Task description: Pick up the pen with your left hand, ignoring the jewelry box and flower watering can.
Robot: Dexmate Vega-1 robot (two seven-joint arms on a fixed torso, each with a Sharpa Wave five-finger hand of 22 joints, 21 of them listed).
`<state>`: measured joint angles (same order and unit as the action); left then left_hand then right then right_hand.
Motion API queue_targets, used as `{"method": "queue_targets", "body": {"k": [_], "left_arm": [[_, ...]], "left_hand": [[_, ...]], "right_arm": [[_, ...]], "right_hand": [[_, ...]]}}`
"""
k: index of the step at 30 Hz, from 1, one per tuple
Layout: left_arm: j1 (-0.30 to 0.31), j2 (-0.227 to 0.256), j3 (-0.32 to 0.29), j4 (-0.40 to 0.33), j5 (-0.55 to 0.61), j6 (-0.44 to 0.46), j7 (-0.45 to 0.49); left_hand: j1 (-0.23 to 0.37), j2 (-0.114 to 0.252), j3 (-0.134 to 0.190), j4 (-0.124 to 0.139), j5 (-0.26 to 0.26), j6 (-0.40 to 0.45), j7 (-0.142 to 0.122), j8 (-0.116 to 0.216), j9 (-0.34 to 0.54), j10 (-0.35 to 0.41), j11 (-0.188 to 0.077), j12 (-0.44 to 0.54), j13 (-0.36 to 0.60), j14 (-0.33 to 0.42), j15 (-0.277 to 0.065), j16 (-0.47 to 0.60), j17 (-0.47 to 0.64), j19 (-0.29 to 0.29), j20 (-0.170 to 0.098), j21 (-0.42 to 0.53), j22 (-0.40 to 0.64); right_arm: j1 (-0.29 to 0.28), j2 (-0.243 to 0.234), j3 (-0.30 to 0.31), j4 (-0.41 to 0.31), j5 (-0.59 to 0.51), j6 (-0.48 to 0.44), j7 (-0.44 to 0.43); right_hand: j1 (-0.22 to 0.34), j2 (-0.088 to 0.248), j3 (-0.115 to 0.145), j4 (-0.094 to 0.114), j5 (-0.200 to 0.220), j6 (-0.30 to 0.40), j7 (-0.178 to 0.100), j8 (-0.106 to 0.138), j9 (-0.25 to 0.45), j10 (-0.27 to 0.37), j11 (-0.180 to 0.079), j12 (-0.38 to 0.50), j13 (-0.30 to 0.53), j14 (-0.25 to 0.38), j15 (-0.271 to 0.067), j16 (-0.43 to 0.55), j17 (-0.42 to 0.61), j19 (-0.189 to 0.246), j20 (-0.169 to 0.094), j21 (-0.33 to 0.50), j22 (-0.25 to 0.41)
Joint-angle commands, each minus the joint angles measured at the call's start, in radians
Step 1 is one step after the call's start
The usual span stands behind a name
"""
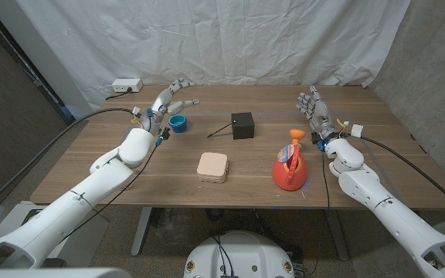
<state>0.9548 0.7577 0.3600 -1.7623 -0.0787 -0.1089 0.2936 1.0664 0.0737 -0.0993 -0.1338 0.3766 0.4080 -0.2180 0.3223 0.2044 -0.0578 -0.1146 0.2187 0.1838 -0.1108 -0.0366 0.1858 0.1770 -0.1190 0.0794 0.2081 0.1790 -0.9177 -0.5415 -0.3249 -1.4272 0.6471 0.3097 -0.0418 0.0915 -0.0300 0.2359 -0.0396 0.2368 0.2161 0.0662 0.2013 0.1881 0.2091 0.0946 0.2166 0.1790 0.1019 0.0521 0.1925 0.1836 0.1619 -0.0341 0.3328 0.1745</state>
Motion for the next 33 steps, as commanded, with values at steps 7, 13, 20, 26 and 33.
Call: {"method": "queue_targets", "body": {"k": [7,13,20,26,33], "left_arm": [[0.008,0.066,-0.004,-0.143,0.128,0.223,0.027],[0.024,0.07,-0.015,-0.174,0.14,0.238,0.047],[0.029,0.08,-0.006,-0.206,0.197,0.292,0.071],[0.016,0.082,0.014,-0.211,0.227,0.332,0.06],[-0.005,0.074,0.052,-0.204,0.28,0.382,0.063]], "left_hand": [[0.012,-0.008,-0.007,0.005,-0.007,0.035,-0.001,0.005,0.002,0.015,0.012,0.004,0.005,0.009,-0.036,0.0,-0.001,-0.013,-0.039,-0.007,0.004],[0.018,-0.007,-0.01,0.006,-0.009,0.075,0.0,0.013,0.002,0.021,0.018,0.003,0.005,0.005,-0.027,-0.001,0.0,-0.025,-0.046,-0.012,0.004],[0.024,-0.008,-0.015,0.007,-0.01,0.109,0.001,0.016,0.0,0.039,0.042,0.005,0.005,0.004,-0.012,-0.001,0.0,-0.035,-0.055,-0.013,0.003],[0.026,-0.009,-0.018,0.009,-0.011,0.123,0.005,0.015,-0.002,0.04,0.047,0.003,0.004,0.002,-0.011,-0.002,0.0,-0.035,-0.058,-0.012,0.003],[0.03,-0.007,-0.024,0.013,-0.012,0.135,0.014,0.007,-0.004,0.021,0.077,-0.009,0.004,-0.007,0.012,-0.004,0.001,-0.039,-0.046,-0.011,0.002]], "right_arm": [[-0.013,0.007,0.018,-0.003,0.01,0.031,-0.009],[-0.023,-0.011,0.026,-0.032,0.003,0.022,-0.02],[-0.035,-0.026,0.037,-0.06,0.004,0.012,-0.031],[-0.042,-0.033,0.046,-0.078,0.013,0.003,-0.035],[-0.052,-0.041,0.056,-0.097,0.027,-0.012,-0.038]], "right_hand": [[0.003,0.001,-0.004,-0.003,0.004,0.003,-0.003,-0.003,0.003,0.001,0.006,-0.003,0.006,0.002,0.0,-0.002,0.002,0.007,-0.017,-0.006,0.004],[0.003,0.002,-0.005,-0.004,0.004,0.002,-0.002,-0.004,0.003,0.0,0.007,-0.004,0.006,0.001,0.001,-0.002,0.002,0.007,-0.016,-0.008,0.004],[0.003,0.002,-0.005,-0.004,0.004,0.002,-0.001,-0.003,0.003,0.001,0.008,-0.003,0.006,0.002,0.001,-0.002,0.002,0.007,-0.015,-0.01,0.004],[0.003,0.002,-0.006,-0.004,0.004,0.003,-0.002,-0.003,0.003,0.002,0.008,-0.003,0.006,0.001,0.0,-0.002,0.002,0.009,-0.015,-0.013,0.004],[0.002,0.002,-0.008,-0.004,0.003,0.004,-0.002,-0.003,0.003,-0.001,0.007,-0.004,0.006,0.0,0.002,-0.003,0.003,0.008,-0.015,-0.015,0.004]]}}
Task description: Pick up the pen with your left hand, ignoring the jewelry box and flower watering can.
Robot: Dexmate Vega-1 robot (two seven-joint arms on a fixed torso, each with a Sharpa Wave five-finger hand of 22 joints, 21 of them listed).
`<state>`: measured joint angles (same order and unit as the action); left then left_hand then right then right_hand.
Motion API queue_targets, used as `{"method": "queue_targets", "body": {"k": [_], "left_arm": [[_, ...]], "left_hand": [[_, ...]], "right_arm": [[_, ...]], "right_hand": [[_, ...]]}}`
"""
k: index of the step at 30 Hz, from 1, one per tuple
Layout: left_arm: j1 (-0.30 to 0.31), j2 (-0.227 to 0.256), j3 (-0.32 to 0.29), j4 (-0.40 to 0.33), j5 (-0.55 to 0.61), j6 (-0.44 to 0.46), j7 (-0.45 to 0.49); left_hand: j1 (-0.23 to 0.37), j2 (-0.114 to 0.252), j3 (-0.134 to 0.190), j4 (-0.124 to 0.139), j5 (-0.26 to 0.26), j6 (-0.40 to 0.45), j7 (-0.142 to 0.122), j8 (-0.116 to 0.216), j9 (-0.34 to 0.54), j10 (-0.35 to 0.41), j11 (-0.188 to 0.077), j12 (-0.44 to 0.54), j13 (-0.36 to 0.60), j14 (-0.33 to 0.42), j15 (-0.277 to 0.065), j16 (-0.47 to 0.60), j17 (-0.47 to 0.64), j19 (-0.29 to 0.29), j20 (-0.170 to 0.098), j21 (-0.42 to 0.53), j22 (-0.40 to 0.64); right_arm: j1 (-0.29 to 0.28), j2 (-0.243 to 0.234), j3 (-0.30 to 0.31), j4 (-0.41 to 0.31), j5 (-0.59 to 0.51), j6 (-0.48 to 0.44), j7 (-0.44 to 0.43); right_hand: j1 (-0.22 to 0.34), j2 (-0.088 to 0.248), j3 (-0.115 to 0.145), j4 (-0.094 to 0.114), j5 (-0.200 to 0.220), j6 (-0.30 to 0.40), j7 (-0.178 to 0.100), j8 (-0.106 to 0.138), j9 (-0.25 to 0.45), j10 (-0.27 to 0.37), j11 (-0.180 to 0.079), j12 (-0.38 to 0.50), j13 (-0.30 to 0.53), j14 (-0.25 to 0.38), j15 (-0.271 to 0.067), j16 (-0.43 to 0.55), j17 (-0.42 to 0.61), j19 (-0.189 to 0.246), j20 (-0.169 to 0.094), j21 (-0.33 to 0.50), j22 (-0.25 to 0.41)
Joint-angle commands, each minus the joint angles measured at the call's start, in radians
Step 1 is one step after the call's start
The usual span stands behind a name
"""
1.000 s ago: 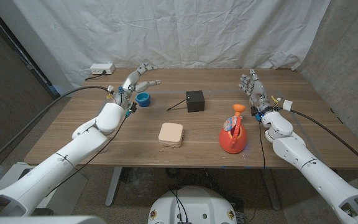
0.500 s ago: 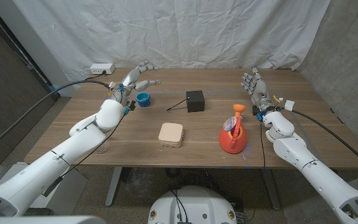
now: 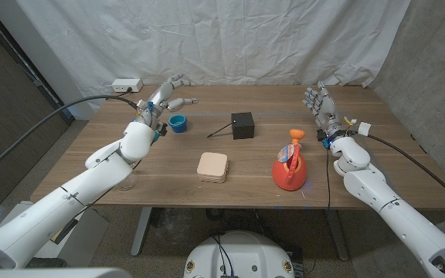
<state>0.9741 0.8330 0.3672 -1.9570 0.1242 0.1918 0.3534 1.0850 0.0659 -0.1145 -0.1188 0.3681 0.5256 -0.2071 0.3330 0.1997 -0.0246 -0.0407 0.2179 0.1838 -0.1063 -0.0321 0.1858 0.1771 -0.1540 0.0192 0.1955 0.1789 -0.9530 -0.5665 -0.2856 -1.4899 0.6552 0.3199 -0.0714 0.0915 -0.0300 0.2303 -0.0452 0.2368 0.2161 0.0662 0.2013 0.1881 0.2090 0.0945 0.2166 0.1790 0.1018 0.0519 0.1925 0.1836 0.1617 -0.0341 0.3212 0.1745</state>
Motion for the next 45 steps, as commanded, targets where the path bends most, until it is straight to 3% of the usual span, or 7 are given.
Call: {"method": "queue_targets", "body": {"k": [1,4,8,18,24,41,45], "left_arm": [[-0.025,-0.005,0.052,-0.007,0.092,0.088,0.014],[-0.033,-0.008,0.067,-0.014,0.119,0.118,0.017],[-0.041,-0.016,0.081,-0.035,0.142,0.174,0.011],[-0.066,-0.006,0.121,-0.084,0.198,0.262,-0.031],[-0.125,-0.001,0.207,-0.123,0.309,0.399,-0.104],[-0.223,-0.051,0.345,-0.099,0.49,0.492,-0.201],[-0.225,-0.072,0.35,-0.083,0.504,0.484,-0.188]], "left_hand": [[0.012,0.001,-0.009,-0.002,-0.004,0.019,0.006,-0.004,0.001,-0.013,0.006,-0.009,0.004,-0.011,0.01,-0.004,0.001,-0.002,0.021,0.003,0.003],[0.014,0.002,-0.01,-0.001,-0.004,0.024,0.01,-0.006,0.0,-0.014,0.011,-0.01,0.003,-0.008,0.021,-0.002,0.001,0.002,0.03,0.004,0.003],[0.021,0.002,-0.011,-0.002,-0.004,0.038,0.021,-0.007,0.0,-0.009,0.025,-0.009,0.003,0.007,0.039,0.002,0.0,0.004,0.018,0.005,0.002],[0.025,0.005,-0.014,0.0,-0.004,0.043,0.026,-0.015,-0.001,-0.011,0.022,-0.012,0.003,-0.006,0.051,-0.004,-0.001,-0.018,0.045,-0.001,0.003],[0.028,0.007,-0.015,0.0,-0.004,0.052,0.025,-0.018,-0.002,-0.013,0.015,-0.013,0.003,-0.014,0.048,-0.006,-0.001,-0.022,0.047,-0.001,0.003],[0.035,0.013,-0.018,0.003,-0.004,0.084,0.029,-0.019,-0.002,-0.018,0.007,-0.015,0.003,-0.044,0.041,-0.01,-0.001,-0.043,0.047,-0.003,0.003],[0.042,0.016,-0.017,0.002,-0.003,0.113,0.026,-0.012,-0.002,-0.021,0.002,-0.016,0.003,-0.053,0.041,-0.01,-0.001,-0.049,0.046,-0.003,0.003]], "right_arm": [[-0.019,-0.018,0.018,-0.039,0.018,-0.026,-0.012],[-0.029,-0.027,0.024,-0.055,0.02,-0.034,-0.018],[-0.043,-0.038,0.033,-0.076,0.023,-0.043,-0.027],[-0.065,-0.054,0.049,-0.107,0.032,-0.057,-0.034],[-0.067,-0.065,0.053,-0.117,0.035,-0.069,-0.031],[-0.086,-0.085,0.07,-0.125,0.058,-0.086,-0.016],[-0.088,-0.09,0.073,-0.126,0.066,-0.094,-0.011]], "right_hand": [[0.002,0.001,-0.002,0.002,0.004,0.004,-0.003,-0.003,0.003,-0.002,0.007,-0.005,0.006,-0.001,0.003,-0.003,0.003,0.008,-0.014,-0.005,0.004],[0.001,0.001,-0.004,0.002,0.003,0.004,-0.003,-0.003,0.003,-0.006,0.009,-0.006,0.006,-0.002,0.003,-0.004,0.003,0.007,-0.014,-0.006,0.004],[0.0,0.001,-0.005,0.002,0.003,0.004,-0.003,-0.003,0.003,-0.005,0.011,-0.006,0.006,-0.003,0.004,-0.004,0.003,0.007,-0.014,-0.008,0.005],[-0.002,0.0,-0.007,0.003,0.003,0.005,-0.004,-0.003,0.003,-0.007,0.011,-0.007,0.006,-0.004,0.003,-0.004,0.003,0.008,-0.014,-0.011,0.005],[-0.003,0.0,-0.008,0.003,0.004,0.005,-0.003,-0.003,0.003,-0.007,0.011,-0.007,0.006,-0.004,0.004,-0.004,0.003,0.008,-0.013,-0.013,0.005],[-0.005,0.0,-0.01,0.004,0.004,0.003,-0.004,-0.004,0.003,-0.008,0.011,-0.007,0.006,-0.005,0.006,-0.004,0.004,0.009,-0.011,-0.018,0.005],[-0.006,0.0,-0.011,0.004,0.004,0.003,-0.004,-0.004,0.003,-0.009,0.012,-0.007,0.006,-0.006,0.006,-0.004,0.004,0.009,-0.01,-0.02,0.005]]}}
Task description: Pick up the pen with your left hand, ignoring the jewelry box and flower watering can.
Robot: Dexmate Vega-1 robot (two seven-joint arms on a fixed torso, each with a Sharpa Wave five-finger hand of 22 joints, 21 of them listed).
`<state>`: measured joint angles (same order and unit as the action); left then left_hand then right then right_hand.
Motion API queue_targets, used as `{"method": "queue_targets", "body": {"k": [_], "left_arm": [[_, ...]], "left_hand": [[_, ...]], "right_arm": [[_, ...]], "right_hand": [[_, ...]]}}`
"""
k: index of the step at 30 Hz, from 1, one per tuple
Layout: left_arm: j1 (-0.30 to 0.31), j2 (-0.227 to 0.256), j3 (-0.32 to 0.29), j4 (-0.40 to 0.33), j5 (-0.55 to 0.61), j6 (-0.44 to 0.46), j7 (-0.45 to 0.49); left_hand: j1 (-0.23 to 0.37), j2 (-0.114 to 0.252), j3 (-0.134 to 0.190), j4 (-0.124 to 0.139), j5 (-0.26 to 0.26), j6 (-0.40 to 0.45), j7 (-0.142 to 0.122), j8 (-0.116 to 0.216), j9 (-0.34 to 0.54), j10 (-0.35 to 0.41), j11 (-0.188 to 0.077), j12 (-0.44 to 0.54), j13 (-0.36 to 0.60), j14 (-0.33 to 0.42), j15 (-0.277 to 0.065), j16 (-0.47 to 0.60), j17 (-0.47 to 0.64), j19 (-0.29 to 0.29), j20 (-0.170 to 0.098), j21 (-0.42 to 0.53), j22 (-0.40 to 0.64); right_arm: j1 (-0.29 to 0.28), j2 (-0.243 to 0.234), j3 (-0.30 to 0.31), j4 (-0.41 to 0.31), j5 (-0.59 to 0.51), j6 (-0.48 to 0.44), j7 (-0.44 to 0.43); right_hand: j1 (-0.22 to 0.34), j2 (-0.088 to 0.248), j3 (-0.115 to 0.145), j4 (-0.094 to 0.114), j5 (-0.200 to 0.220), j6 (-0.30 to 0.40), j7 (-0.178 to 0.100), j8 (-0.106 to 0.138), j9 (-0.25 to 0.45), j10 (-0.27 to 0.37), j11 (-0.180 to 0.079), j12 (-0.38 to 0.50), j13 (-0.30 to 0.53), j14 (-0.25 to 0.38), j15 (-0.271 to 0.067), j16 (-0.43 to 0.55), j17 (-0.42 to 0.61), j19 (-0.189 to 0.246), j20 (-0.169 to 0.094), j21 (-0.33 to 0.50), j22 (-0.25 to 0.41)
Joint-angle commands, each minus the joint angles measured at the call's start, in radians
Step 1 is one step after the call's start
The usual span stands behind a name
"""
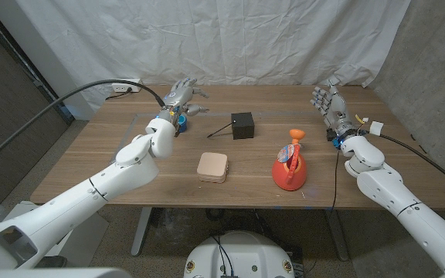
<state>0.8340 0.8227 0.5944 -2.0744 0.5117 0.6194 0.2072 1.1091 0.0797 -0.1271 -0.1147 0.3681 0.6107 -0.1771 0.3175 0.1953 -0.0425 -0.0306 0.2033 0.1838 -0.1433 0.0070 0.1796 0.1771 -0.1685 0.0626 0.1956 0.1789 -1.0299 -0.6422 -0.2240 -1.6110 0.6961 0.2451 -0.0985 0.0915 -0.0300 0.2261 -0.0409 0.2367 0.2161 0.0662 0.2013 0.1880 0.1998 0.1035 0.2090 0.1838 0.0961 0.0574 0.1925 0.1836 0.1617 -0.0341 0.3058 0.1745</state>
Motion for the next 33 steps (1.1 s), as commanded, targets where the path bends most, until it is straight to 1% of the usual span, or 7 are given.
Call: {"method": "queue_targets", "body": {"k": [1,8,12,17,20,29,33], "left_arm": [[-0.087,-0.064,0.123,0.035,0.114,0.055,-0.049],[-0.12,-0.084,0.18,0.041,0.218,0.112,-0.095],[-0.127,-0.099,0.186,0.049,0.227,0.116,-0.12],[-0.169,-0.115,0.251,0.063,0.336,0.19,-0.198],[-0.169,-0.123,0.239,0.066,0.317,0.175,-0.218],[-0.196,-0.159,0.266,0.08,0.365,0.212,-0.289],[-0.185,-0.173,0.254,0.088,0.344,0.195,-0.27]], "left_hand": [[0.019,0.004,-0.004,-0.002,-0.003,0.032,-0.003,0.004,0.003,-0.003,-0.008,-0.002,0.003,-0.017,0.002,-0.004,-0.001,-0.036,0.003,-0.003,0.003],[0.025,0.007,-0.002,-0.003,-0.003,0.039,0.003,0.003,0.003,-0.006,-0.011,-0.002,0.003,-0.023,0.0,-0.004,-0.001,-0.039,0.003,-0.003,0.003],[0.028,0.009,-0.002,-0.003,-0.003,0.043,0.006,0.001,0.003,-0.007,-0.015,-0.002,0.003,-0.025,-0.002,-0.003,-0.001,-0.039,0.0,-0.002,0.003],[0.031,0.01,-0.002,-0.003,-0.003,0.042,0.007,-0.002,0.003,-0.008,-0.012,-0.002,0.002,-0.027,-0.003,-0.002,-0.001,-0.045,0.0,-0.003,0.003],[0.036,0.014,0.0,-0.003,-0.003,0.047,0.011,-0.003,0.003,-0.012,-0.011,-0.003,0.002,-0.031,-0.002,-0.002,-0.001,-0.049,-0.001,-0.003,0.003],[0.047,0.021,0.004,-0.005,-0.003,0.074,0.018,0.001,0.003,-0.006,-0.01,0.0,0.002,-0.032,0.001,0.0,-0.002,-0.056,-0.001,-0.003,0.004],[0.042,0.021,0.0,-0.001,-0.005,0.094,0.021,0.005,0.002,0.003,-0.013,0.003,0.002,-0.029,-0.004,0.003,-0.001,-0.062,-0.007,-0.003,0.003]], "right_arm": [[-0.011,-0.015,0.012,-0.004,0.027,-0.02,0.018],[-0.016,-0.018,0.019,-0.003,0.033,-0.021,0.018],[-0.015,-0.021,0.019,0.0,0.035,-0.025,0.023],[-0.009,-0.024,0.017,0.006,0.038,-0.034,0.029],[-0.006,-0.028,0.015,0.008,0.038,-0.044,0.03],[-0.003,-0.027,0.015,0.026,0.049,-0.046,0.043],[-0.002,-0.029,0.013,0.032,0.051,-0.051,0.048]], "right_hand": [[-0.006,0.0,-0.007,-0.001,0.004,0.003,-0.004,-0.004,0.003,0.0,0.003,0.0,0.001,-0.001,0.003,-0.004,0.004,0.009,-0.01,-0.005,0.005],[-0.007,0.0,-0.008,-0.001,0.004,0.002,-0.004,-0.004,0.003,0.001,0.004,0.001,0.001,0.001,0.003,-0.003,0.004,0.008,-0.009,-0.007,0.005],[-0.007,0.0,-0.009,0.0,0.004,0.001,-0.004,-0.005,0.003,0.0,0.003,0.001,0.001,0.0,0.004,-0.003,0.004,0.009,-0.009,-0.008,0.005],[-0.008,0.0,-0.01,0.0,0.004,0.002,-0.005,-0.004,0.003,0.0,0.005,0.0,0.001,0.0,0.004,-0.004,0.004,0.01,-0.008,-0.01,0.005],[-0.009,0.0,-0.01,0.0,0.004,0.002,-0.005,-0.004,0.003,0.001,0.004,0.001,0.001,0.0,0.004,-0.003,0.004,0.01,-0.007,-0.011,0.005],[-0.01,0.001,-0.012,0.0,0.004,0.002,-0.004,-0.004,0.003,0.0,0.004,0.0,0.002,0.0,0.004,-0.003,0.004,0.011,-0.006,-0.013,0.005],[-0.01,0.001,-0.013,0.0,0.004,0.002,-0.006,-0.004,0.003,0.001,0.005,0.001,0.002,0.0,0.005,-0.003,0.004,0.011,-0.006,-0.015,0.005]]}}
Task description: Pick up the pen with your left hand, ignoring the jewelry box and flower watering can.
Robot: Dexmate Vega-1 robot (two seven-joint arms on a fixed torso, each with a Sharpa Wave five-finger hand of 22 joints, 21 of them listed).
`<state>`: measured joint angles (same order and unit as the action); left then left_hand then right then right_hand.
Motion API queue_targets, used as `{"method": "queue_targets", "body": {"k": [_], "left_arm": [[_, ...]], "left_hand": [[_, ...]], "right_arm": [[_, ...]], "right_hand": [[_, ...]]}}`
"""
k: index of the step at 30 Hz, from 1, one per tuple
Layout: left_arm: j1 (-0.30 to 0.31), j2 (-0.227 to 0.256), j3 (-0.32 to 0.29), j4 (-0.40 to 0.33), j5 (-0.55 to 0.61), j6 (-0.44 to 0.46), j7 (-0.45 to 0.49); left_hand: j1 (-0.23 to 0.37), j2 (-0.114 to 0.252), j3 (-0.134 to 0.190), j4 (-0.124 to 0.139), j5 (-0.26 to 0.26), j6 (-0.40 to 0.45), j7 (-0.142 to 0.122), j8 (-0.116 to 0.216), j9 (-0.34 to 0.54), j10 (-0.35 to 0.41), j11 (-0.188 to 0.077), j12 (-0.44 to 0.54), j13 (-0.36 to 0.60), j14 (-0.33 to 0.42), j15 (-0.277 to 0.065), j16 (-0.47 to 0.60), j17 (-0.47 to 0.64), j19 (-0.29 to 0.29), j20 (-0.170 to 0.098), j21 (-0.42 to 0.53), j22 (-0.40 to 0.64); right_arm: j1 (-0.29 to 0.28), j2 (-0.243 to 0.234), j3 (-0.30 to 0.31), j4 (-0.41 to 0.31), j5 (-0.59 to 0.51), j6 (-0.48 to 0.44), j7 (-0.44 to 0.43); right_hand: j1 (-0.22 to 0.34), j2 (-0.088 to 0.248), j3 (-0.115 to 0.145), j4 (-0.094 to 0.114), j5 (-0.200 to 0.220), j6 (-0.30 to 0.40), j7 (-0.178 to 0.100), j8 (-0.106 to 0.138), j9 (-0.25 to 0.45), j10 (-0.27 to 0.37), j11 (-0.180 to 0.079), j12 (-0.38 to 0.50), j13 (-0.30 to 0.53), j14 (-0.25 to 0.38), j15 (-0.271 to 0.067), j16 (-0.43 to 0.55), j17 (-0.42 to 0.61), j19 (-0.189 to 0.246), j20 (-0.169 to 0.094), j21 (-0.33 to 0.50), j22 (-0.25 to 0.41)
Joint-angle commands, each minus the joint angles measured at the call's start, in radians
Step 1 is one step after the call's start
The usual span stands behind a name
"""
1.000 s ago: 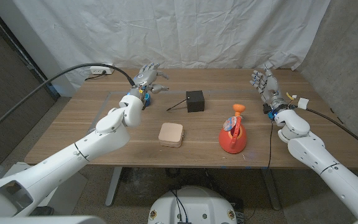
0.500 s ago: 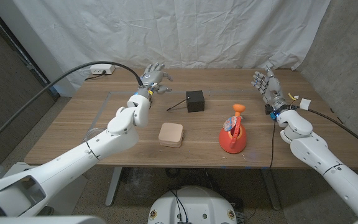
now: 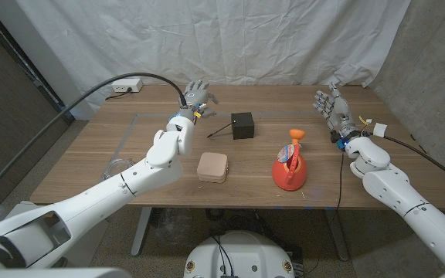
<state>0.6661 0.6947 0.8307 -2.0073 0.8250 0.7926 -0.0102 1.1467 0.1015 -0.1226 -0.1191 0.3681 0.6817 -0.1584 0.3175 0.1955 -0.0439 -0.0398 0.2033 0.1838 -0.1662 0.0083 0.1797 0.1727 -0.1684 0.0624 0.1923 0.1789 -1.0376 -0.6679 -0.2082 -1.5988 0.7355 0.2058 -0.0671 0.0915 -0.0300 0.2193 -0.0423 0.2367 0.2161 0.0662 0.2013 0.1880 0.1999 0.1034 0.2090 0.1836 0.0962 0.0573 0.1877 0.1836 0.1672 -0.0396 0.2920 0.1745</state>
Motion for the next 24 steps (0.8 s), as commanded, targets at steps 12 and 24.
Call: {"method": "queue_targets", "body": {"k": [12,24], "left_arm": [[-0.016,-0.074,0.023,0.054,-0.009,0.024,-0.047],[-0.042,-0.096,0.052,0.074,-0.018,0.069,-0.064]], "left_hand": [[-0.036,-0.013,-0.03,0.027,-0.009,0.018,0.069,-0.017,-0.001,0.02,0.009,0.006,0.002,0.007,0.0,0.008,0.006,-0.065,-0.005,0.004,0.003],[-0.049,-0.016,-0.043,0.035,-0.003,0.057,0.121,-0.02,-0.001,0.051,0.024,0.015,0.001,0.022,0.008,0.01,0.005,-0.058,0.01,0.009,0.003]], "right_arm": [[-0.002,-0.018,0.0,0.016,0.016,-0.026,0.018],[-0.007,-0.028,0.004,0.014,0.02,-0.038,0.018]], "right_hand": [[-0.01,0.001,-0.008,0.001,0.004,0.002,-0.005,-0.004,0.003,0.002,0.005,0.002,0.002,0.002,0.006,0.002,0.004,0.007,0.001,-0.005,0.006],[-0.01,0.002,-0.009,0.001,0.005,0.002,-0.005,-0.004,0.003,0.005,0.004,0.003,0.002,0.004,0.006,0.003,0.004,0.009,0.002,-0.009,0.006]]}}
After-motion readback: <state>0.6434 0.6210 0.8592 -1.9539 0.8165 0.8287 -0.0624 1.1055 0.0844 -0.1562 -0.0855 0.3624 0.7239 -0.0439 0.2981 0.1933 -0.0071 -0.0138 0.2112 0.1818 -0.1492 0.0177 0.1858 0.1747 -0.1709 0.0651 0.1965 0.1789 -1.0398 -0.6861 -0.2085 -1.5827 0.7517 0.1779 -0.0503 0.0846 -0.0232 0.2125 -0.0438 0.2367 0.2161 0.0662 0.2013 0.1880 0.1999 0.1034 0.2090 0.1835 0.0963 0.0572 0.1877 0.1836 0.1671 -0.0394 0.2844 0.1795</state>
